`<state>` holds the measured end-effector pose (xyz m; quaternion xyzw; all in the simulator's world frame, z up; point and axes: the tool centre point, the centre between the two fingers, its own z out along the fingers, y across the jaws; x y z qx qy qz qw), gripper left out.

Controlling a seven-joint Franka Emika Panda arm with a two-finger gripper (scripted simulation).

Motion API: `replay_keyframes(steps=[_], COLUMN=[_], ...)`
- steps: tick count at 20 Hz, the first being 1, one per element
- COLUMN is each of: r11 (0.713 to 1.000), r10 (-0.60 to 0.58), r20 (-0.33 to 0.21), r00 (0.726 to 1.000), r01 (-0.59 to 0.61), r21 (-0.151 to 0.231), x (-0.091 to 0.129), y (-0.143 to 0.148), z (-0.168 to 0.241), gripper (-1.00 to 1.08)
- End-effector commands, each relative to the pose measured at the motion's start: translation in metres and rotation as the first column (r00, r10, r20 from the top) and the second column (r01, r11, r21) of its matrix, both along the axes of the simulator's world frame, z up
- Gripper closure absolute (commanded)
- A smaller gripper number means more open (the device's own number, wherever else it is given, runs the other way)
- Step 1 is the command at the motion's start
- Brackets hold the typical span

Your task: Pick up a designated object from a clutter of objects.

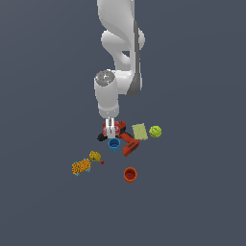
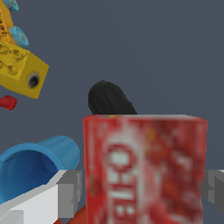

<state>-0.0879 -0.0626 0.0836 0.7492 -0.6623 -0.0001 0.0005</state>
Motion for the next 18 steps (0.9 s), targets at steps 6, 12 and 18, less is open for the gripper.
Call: replay_keyframes(steps=[6,12,18], r11=[1.000,1.000,1.000], r10=[-0.001,-0.001,-0.001], r20=[0.001,0.001,0.010], r00=[1.000,1.000,1.000], r01=[0.001,0.001,0.001], r21=[0.000,0.000,0.000], x=[0.0001,0.0001,0.0031], y=[0.0000,0.0000,0.0001], z=[-0.0144,-0.0144,-0.0105], gripper=[-0.92,1.08,1.08])
